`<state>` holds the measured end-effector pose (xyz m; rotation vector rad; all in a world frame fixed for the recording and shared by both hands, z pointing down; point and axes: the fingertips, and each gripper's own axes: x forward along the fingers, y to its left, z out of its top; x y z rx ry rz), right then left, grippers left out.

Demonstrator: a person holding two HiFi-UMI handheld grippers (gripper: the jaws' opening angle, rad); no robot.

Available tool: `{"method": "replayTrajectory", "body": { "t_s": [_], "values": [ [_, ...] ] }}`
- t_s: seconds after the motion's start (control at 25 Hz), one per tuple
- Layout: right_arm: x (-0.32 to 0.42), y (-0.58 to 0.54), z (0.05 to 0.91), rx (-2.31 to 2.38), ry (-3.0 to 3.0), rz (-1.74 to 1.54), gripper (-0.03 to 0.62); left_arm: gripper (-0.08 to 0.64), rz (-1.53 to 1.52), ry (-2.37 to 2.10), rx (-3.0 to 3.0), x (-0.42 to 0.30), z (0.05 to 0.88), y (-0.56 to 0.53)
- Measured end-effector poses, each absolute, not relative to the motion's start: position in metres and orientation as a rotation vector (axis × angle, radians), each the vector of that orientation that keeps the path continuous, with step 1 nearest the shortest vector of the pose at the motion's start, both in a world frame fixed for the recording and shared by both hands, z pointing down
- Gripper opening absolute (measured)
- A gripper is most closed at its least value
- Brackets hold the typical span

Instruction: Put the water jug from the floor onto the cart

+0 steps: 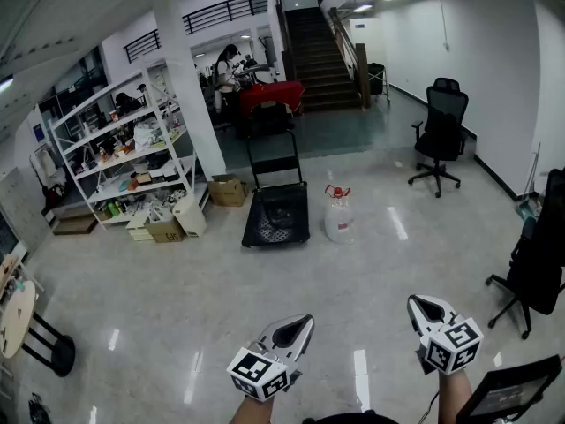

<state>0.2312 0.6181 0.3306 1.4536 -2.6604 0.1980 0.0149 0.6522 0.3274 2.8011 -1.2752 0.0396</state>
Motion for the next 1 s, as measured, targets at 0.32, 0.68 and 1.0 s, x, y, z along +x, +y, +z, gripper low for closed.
{"method": "replayTrajectory", "body": {
  "t_s": [0.32,0.68,1.0],
  "values": [
    [0.232,0.62,0.33,1.452,-2.668,0.209,0.002,0.0,0.05,-1.28,2.802,0.015,0.326,0.656],
    [0.24,0.62,0.331,1.455,-2.685,0.238,0.002,0.0,0.061,-1.289,2.8,0.026,0.325,0.659],
    [0.257,0.615,0.331,1.432,-2.72,0.195,0.002,0.0,0.076,-1.281,2.804,0.054,0.326,0.647]
  ]
}}
